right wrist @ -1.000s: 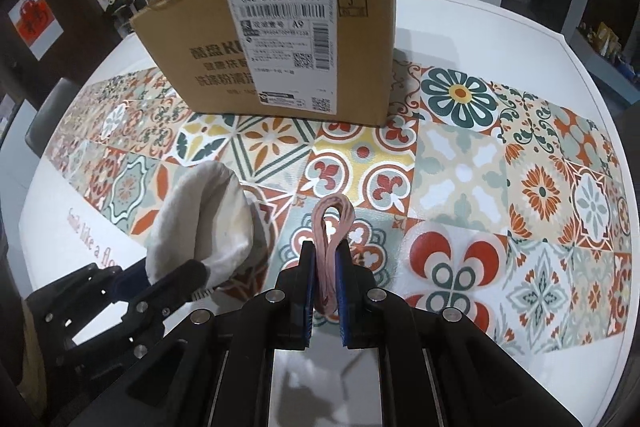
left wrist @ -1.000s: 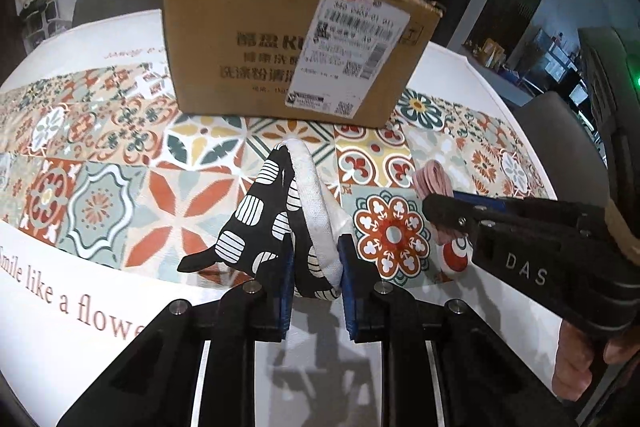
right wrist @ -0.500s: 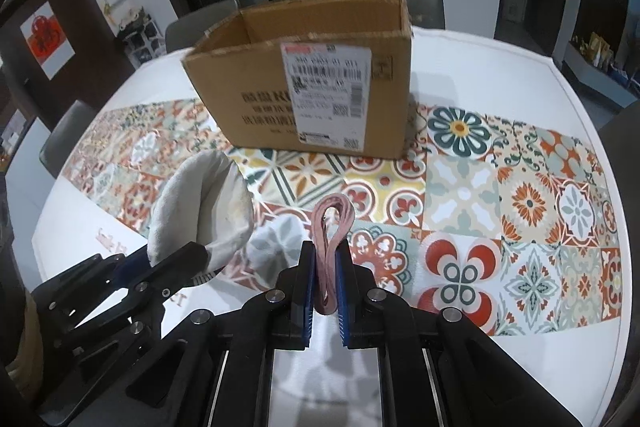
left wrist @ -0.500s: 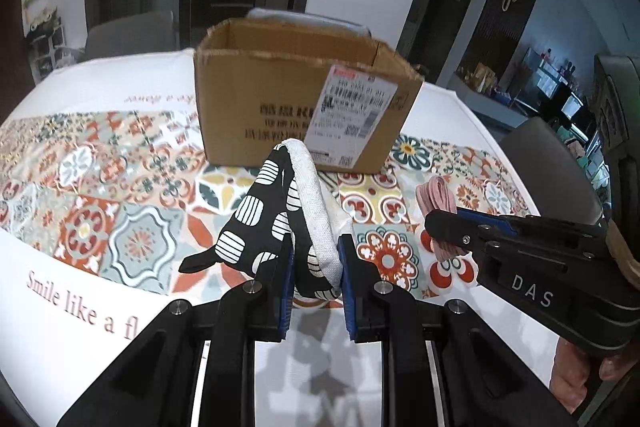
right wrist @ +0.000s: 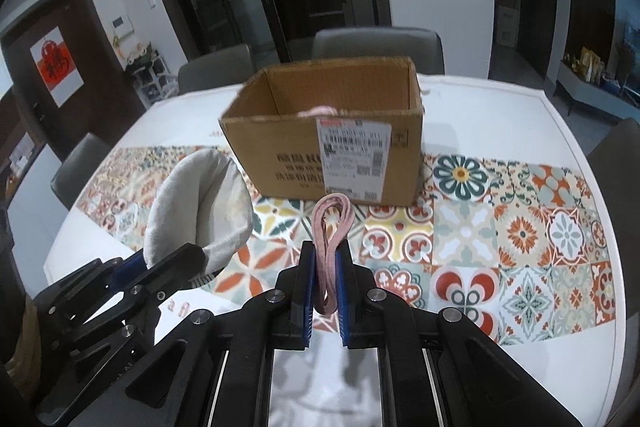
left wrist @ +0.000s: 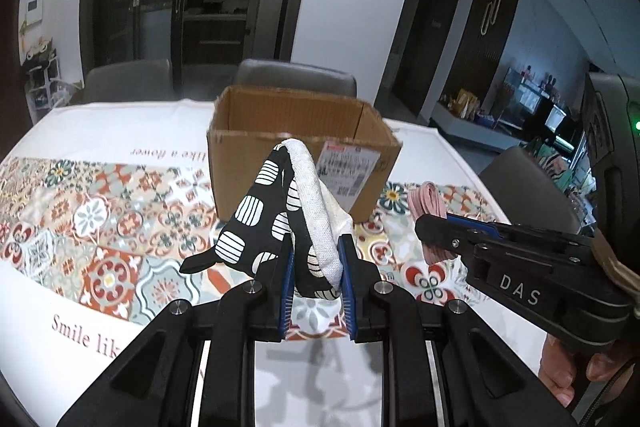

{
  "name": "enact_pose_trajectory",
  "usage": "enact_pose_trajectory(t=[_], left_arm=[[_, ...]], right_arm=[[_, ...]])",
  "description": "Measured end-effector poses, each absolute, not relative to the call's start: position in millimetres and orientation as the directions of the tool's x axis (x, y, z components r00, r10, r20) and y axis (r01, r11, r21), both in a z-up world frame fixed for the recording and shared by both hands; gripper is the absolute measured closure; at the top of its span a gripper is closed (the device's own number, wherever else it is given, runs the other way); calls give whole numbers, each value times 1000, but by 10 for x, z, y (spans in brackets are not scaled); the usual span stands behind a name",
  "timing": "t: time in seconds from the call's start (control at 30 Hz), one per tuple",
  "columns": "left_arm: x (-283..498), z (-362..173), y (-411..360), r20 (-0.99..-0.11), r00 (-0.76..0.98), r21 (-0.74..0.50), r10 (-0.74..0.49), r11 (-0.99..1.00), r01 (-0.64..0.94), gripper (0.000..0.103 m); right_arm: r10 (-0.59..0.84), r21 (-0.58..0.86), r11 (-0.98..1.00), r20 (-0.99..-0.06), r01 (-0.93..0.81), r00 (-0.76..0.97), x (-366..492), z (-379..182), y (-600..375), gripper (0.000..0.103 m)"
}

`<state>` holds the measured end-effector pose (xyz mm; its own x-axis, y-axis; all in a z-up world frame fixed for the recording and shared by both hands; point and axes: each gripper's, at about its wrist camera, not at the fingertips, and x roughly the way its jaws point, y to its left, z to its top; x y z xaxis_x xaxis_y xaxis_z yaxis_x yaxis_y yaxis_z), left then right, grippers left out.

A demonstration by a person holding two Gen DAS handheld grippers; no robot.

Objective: Organize soft objects
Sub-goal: 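Lift the dotted pouch with the left tool while the right tool carries the hair tie over the box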

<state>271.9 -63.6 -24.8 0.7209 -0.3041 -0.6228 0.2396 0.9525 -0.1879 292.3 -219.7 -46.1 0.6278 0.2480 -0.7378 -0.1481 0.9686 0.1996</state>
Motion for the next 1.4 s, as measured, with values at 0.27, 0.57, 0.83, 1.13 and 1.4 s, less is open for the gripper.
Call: enact_pose_trajectory(t=[0.27, 0.57, 0.83, 1.13, 1.4], left_arm=[[2764, 36, -506, -552, 773, -156, -312, 950, 272, 82], [2869, 267, -391, -497, 803, -148, -330, 944, 296, 82], [3036, 420, -348, -453, 825, -124, -338, 940, 317, 82], [3281, 570, -377, -407, 845, -88, -348, 935, 343, 82], [3528, 616, -458, -388, 853, -49, -348, 933, 358, 82]], right_arm=[[241, 197, 970, -684, -144, 689, 2945, -203, -2088, 92], [238, 192, 970, -625, -148, 744, 3006, 58, -1973, 92], [224, 177, 973, -575, -147, 787, 3113, 262, -1911, 92], [198, 154, 979, -526, -137, 827, 3307, 453, -1911, 92], [180, 140, 982, -503, -126, 845, 3494, 529, -1950, 92]])
